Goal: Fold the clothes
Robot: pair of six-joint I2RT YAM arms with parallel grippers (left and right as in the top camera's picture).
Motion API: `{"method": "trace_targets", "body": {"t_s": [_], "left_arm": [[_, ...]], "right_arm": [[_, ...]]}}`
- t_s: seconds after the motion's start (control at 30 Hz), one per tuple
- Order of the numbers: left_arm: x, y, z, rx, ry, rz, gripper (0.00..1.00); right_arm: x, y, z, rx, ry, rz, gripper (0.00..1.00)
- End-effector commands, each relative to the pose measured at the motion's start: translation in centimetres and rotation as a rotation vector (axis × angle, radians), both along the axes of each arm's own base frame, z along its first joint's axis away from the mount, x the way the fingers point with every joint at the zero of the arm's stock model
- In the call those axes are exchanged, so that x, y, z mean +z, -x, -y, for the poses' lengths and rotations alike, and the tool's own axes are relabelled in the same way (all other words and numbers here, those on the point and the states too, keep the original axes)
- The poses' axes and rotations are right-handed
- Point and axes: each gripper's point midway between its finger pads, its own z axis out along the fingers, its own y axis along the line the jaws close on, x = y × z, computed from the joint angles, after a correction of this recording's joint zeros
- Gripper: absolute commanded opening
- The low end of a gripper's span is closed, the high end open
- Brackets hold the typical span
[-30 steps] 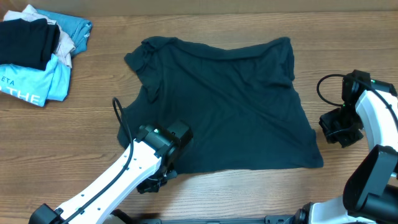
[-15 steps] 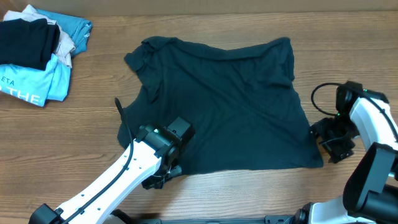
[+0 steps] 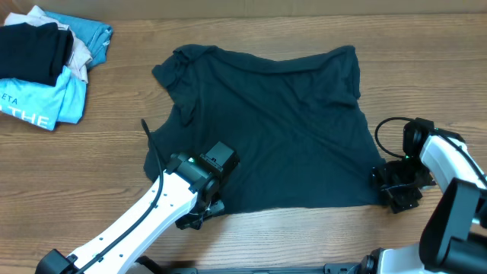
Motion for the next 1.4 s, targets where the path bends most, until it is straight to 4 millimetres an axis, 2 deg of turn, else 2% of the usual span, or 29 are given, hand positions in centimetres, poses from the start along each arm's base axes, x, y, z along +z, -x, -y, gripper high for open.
{"method": "trace_targets", "body": {"t_s": [0.0,0.1,0.17,0.23,0.27,0.4,0.43,0.57,0.77,0.87,0.93,1.0,1.07,1.17,1.37], "left_arm": [[0.6,-0.2,0.5,-0.030,0.028,0.018,0.04],[0.6,-0.4,0.6,-0.031,0.033,0.023,0.04],[0.6,-0.3,0.6,-0.032,0.032,0.022,0.04],[0.6,-0.2,0.8,-0.042,0.043,0.014,0.04],[0.5,-0.2,0.9,-0.043,0.049,0.011,0.04],[0.5,-0.2,0.9,-0.043,0.049,0.015,0.04],[0.6,-0.3,0.8,-0.043,0.047,0.015,0.04],[1.2,0.5,0.4,-0.042,0.027,-0.017,0.04],[5.1,0.2,0.1,-0.046,0.007,-0.009,0.04],[7.3,-0.3,-1.1,-0.054,-0.052,0.029,0.04],[7.7,-0.7,-1.0,-0.056,-0.052,0.049,0.04],[7.9,-0.7,-1.0,-0.056,-0.047,0.051,0.04],[8.0,-0.6,-1.0,-0.056,-0.047,0.047,0.04],[7.9,-1.0,-0.8,-0.056,-0.043,0.064,0.04],[8.0,-5.0,-0.5,-0.045,-0.052,0.238,0.04]], "right_arm": [[1.0,-0.1,0.9,-0.039,0.049,0.053,0.78],[0.2,0.3,0.7,-0.040,0.050,0.055,0.79],[-1.2,0.7,0.4,-0.042,0.044,0.070,0.77],[-1.8,0.7,0.3,-0.043,0.042,0.083,0.70],[-2.0,0.6,0.1,-0.047,0.030,0.092,0.61],[-2.0,0.4,-0.1,-0.049,0.022,0.102,0.06],[-2.0,0.5,0.0,-0.052,0.027,0.097,0.04],[-0.6,1.2,1.1,-0.089,0.098,0.031,0.04],[2.4,1.2,2.0,-0.083,0.132,-0.025,0.04],[3.8,0.2,2.7,-0.081,0.158,-0.007,0.04],[4.9,-0.5,3.2,-0.095,0.180,0.007,0.04],[7.0,-2.0,3.9,-0.097,0.202,0.045,0.04],[7.9,-2.9,4.2,-0.094,0.211,0.074,0.04],[8.2,-3.7,4.5,-0.099,0.219,0.108,0.04],[8.0,-7.0,4.2,-0.117,0.174,0.245,0.04]]}}
